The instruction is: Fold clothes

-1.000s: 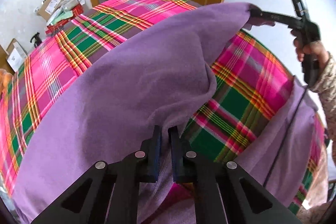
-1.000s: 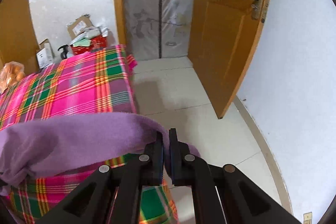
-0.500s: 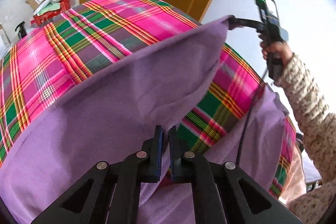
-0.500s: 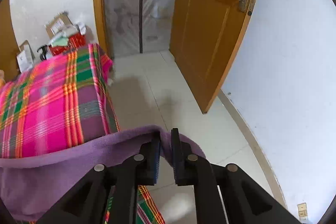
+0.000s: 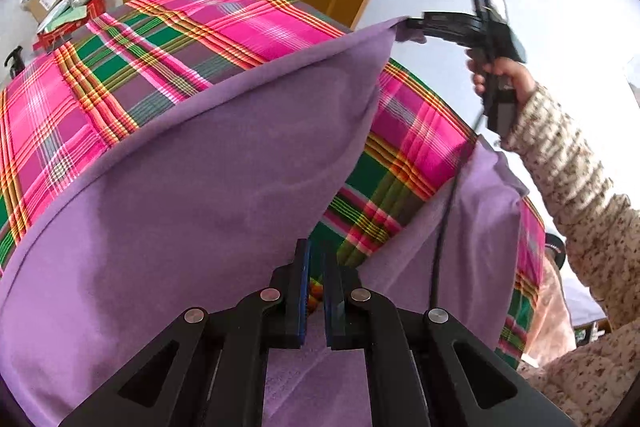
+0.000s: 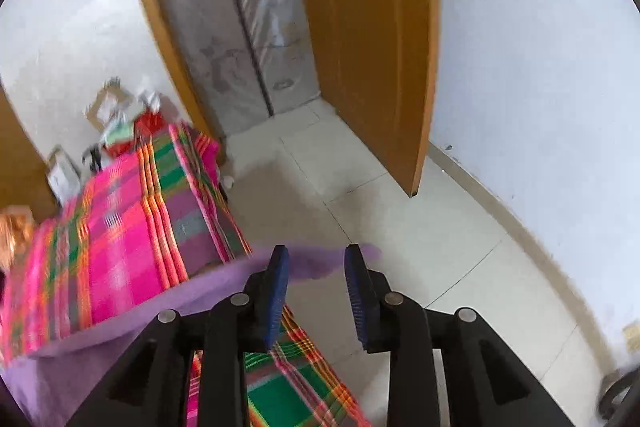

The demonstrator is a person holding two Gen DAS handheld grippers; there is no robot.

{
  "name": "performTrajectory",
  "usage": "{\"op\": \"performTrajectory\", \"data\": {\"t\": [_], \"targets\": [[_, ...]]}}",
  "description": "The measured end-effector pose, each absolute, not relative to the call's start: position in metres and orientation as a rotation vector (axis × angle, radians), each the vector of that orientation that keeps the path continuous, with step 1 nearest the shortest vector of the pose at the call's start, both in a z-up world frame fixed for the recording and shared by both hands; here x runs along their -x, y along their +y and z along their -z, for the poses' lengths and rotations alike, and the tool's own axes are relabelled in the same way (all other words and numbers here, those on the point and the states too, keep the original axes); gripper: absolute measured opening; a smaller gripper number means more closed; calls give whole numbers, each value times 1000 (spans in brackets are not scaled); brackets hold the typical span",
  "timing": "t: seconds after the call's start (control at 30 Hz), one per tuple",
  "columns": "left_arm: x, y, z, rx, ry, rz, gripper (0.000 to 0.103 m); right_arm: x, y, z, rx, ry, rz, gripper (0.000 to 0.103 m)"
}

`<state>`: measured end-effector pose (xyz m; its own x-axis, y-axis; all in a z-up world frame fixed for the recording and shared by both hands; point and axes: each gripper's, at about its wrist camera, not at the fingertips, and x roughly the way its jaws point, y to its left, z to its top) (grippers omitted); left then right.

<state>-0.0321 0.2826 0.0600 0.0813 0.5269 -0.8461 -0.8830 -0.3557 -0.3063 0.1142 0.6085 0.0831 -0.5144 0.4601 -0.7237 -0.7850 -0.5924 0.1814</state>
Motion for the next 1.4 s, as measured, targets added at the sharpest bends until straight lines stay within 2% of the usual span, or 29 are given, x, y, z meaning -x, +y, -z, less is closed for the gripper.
{"op": "performTrajectory", "data": {"t": [0.23, 0.43, 0.6, 0.7, 0.9, 1.2, 1.3, 1.4], "targets": [[37, 281, -53, 1212, 398, -1573, 6, -107, 601, -75, 915, 792, -2181, 29], [37, 278, -50, 1219, 390, -1572, 6, -94, 574, -45, 1060, 899, -2273, 29], [39, 276, -46, 1236, 375, -1573, 6, -73, 568, -43, 1045, 957, -2305, 30], [40, 274, -46, 1238, 367, -1579, 6, -56, 565, -45, 1046, 904, -2314, 30], [44, 274, -41, 1265, 354, -1594, 6, -15, 551, -52, 1093, 672, -2302, 30], [47, 271, -36, 1293, 341, -1610, 6, 8, 559, -65, 1045, 465, -2164, 32], [46, 269, -35, 1295, 337, -1608, 5, -4, 571, -65, 1002, 617, -2193, 32], [46, 269, -33, 1298, 337, -1605, 6, -26, 576, -69, 938, 667, -2191, 32]]}}
